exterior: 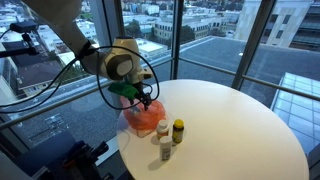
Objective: Pick up the clear container with a white lid from the orange plastic and put it on the table
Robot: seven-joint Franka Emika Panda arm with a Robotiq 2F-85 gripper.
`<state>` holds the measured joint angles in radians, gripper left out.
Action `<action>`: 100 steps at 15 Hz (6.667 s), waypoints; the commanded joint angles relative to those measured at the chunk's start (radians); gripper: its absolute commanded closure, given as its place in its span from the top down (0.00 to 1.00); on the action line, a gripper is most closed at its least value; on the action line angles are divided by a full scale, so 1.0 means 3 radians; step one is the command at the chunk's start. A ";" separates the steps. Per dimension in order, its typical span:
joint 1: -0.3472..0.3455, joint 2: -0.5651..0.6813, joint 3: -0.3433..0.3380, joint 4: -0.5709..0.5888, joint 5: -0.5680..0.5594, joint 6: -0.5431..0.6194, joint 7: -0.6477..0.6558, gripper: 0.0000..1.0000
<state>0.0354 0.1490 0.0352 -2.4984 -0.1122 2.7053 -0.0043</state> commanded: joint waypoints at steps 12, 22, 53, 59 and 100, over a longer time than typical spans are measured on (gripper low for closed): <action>0.0016 -0.0029 0.0106 -0.0159 0.0277 -0.0023 -0.0064 0.66; 0.0008 -0.0253 0.0051 -0.0133 0.0207 -0.0198 0.0001 0.43; -0.0520 -0.1183 -0.0563 -0.0712 0.0087 -0.0449 -0.0374 0.43; -0.0513 -0.0677 -0.0585 -0.0610 0.0167 -0.0181 -0.0488 0.43; -0.0496 -0.1629 -0.0377 -0.0430 0.0192 -0.1540 -0.0290 1.00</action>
<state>-0.1159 -0.2336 -0.0902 -2.6240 -0.0228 2.3426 -0.1603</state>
